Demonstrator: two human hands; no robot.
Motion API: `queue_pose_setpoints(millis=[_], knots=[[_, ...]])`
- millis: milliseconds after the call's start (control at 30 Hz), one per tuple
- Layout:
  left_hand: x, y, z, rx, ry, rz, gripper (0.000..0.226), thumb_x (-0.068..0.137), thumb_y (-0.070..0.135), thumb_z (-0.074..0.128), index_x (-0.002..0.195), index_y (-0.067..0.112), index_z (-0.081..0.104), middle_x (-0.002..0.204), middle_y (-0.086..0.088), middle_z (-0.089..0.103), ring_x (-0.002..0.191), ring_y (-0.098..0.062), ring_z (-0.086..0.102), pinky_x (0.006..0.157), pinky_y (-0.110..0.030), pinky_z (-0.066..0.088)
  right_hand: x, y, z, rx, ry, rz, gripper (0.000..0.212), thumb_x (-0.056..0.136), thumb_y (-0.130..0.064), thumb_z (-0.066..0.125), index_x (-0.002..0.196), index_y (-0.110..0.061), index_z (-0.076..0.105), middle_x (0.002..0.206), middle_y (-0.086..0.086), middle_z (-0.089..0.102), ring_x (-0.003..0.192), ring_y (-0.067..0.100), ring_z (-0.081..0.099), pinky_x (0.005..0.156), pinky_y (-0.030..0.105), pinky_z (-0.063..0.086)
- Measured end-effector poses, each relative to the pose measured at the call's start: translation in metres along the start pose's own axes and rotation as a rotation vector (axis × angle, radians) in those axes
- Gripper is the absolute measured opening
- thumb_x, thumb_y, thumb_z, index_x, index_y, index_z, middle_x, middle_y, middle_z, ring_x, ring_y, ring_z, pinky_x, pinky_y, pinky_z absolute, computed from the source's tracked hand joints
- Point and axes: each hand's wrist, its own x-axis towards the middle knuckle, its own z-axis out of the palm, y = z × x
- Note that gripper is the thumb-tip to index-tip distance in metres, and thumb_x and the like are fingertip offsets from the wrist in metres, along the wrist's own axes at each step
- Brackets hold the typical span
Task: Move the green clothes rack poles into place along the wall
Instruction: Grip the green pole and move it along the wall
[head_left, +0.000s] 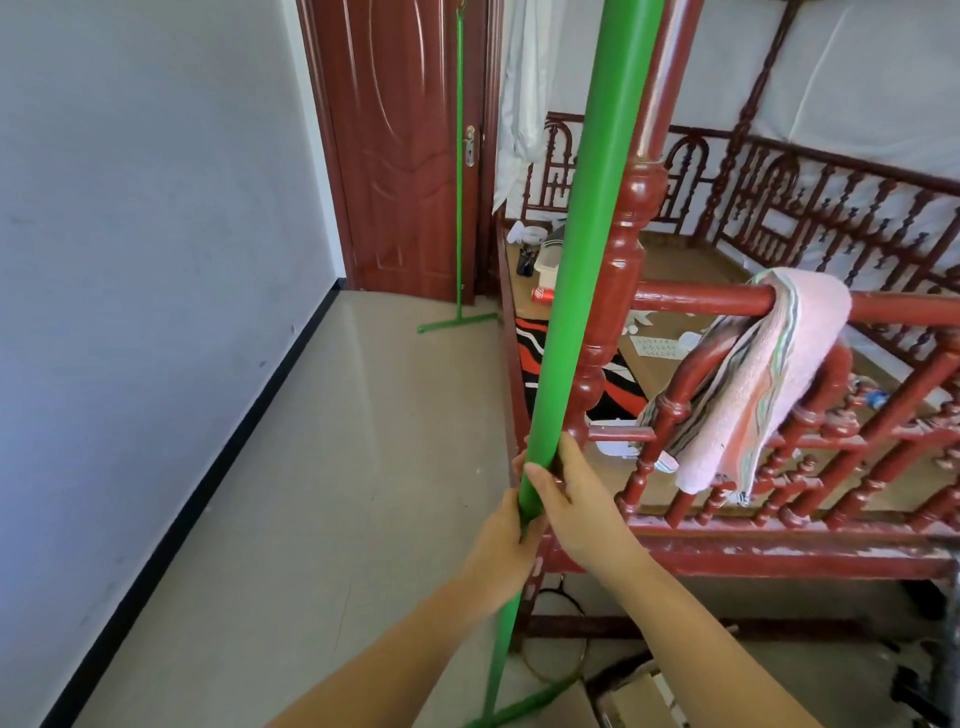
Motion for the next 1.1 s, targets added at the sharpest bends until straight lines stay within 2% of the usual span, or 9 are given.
queue_pose_setpoints(millis=[100,200,300,400,467,533,700,833,1100], knots=[[-0.009,-0.004,-0.015,-0.001,0.047,-0.019,0.023,0.092,0.022,0.046,0.103,0.042,0.043,0.092,0.015,0.058,0.084,0.000,0.058,0.090,-0.039,0.053,0.001,-0.009,0.013,0.021,-0.048,0.001,0.021,0.090,-0.024,0.046,0.110,-0.024,0.043,0.100,0.012,0.063,0.086,0.010,0.061,0.064,0.009,0.049],[-0.019,-0.002,-0.036,0.010,0.157,0.048,0.028,0.092,0.012,0.044,0.112,0.031,0.040,0.096,0.018,0.052,0.086,0.011,0.054,0.089,-0.017,0.046,0.008,-0.024,0.029,0.070,-0.121,-0.042,0.030,0.090,-0.022,0.047,0.120,-0.017,0.042,0.093,-0.006,0.061,0.089,0.001,0.058,0.074,0.013,0.048],[-0.030,0.006,-0.062,0.083,0.258,0.045,0.025,0.092,0.015,0.043,0.117,0.016,0.043,0.097,0.003,0.056,0.091,-0.008,0.057,0.095,-0.035,0.048,0.018,-0.044,0.048,0.063,-0.215,-0.104,0.025,0.090,-0.020,0.048,0.114,-0.014,0.045,0.092,0.000,0.060,0.091,0.012,0.060,0.080,0.024,0.051],[-0.044,0.010,-0.094,0.211,0.334,0.037,0.024,0.092,0.017,0.043,0.115,0.011,0.045,0.093,-0.009,0.058,0.086,-0.023,0.058,0.084,-0.045,0.052,0.028,-0.063,0.075,0.037,-0.273,-0.170,0.015,0.089,-0.022,0.049,0.102,-0.013,0.046,0.096,0.018,0.058,0.092,0.028,0.059,0.085,0.046,0.051],[-0.054,0.009,-0.117,0.259,0.381,0.036,0.021,0.092,0.016,0.042,0.113,0.016,0.045,0.085,-0.002,0.056,0.077,-0.016,0.056,0.072,-0.029,0.051,0.032,-0.077,0.096,0.034,-0.301,-0.202,0.017,0.089,-0.023,0.048,0.101,-0.012,0.046,0.097,0.021,0.058,0.091,0.030,0.058,0.085,0.051,0.050],[-0.064,0.008,-0.141,0.281,0.400,0.003,0.020,0.092,0.017,0.041,0.112,0.015,0.044,0.081,0.003,0.053,0.073,-0.012,0.052,0.064,-0.022,0.043,0.036,-0.092,0.117,0.021,-0.324,-0.230,0.018,0.089,-0.025,0.048,0.100,-0.012,0.045,0.095,0.021,0.060,0.088,0.030,0.059,0.081,0.051,0.051],[-0.088,-0.008,-0.207,0.301,0.483,-0.046,0.008,0.091,0.018,0.044,0.095,0.012,0.043,0.080,-0.001,0.052,0.075,-0.020,0.051,0.066,-0.030,0.040,0.042,-0.128,0.180,0.005,-0.364,-0.281,0.011,0.089,-0.024,0.049,0.090,-0.015,0.042,0.076,0.007,0.056,0.074,0.028,0.057,0.066,0.041,0.049],[-0.113,-0.024,-0.265,0.308,0.499,-0.060,0.013,0.092,0.019,0.043,0.100,0.009,0.044,0.082,0.001,0.050,0.075,-0.016,0.049,0.064,-0.026,0.038,0.044,-0.155,0.243,0.020,-0.396,-0.309,0.010,0.088,-0.023,0.050,0.091,-0.020,0.041,0.072,-0.006,0.049,0.072,0.020,0.052,0.068,0.035,0.045],[-0.178,-0.069,-0.397,0.292,0.606,-0.109,0.016,0.091,0.019,0.044,0.104,0.010,0.042,0.086,-0.008,0.054,0.077,-0.022,0.052,0.069,-0.036,0.042,0.032,-0.222,0.384,0.025,-0.478,-0.365,0.024,0.089,-0.023,0.049,0.105,-0.006,0.041,0.093,0.017,0.058,0.088,0.032,0.056,0.080,0.046,0.048]])
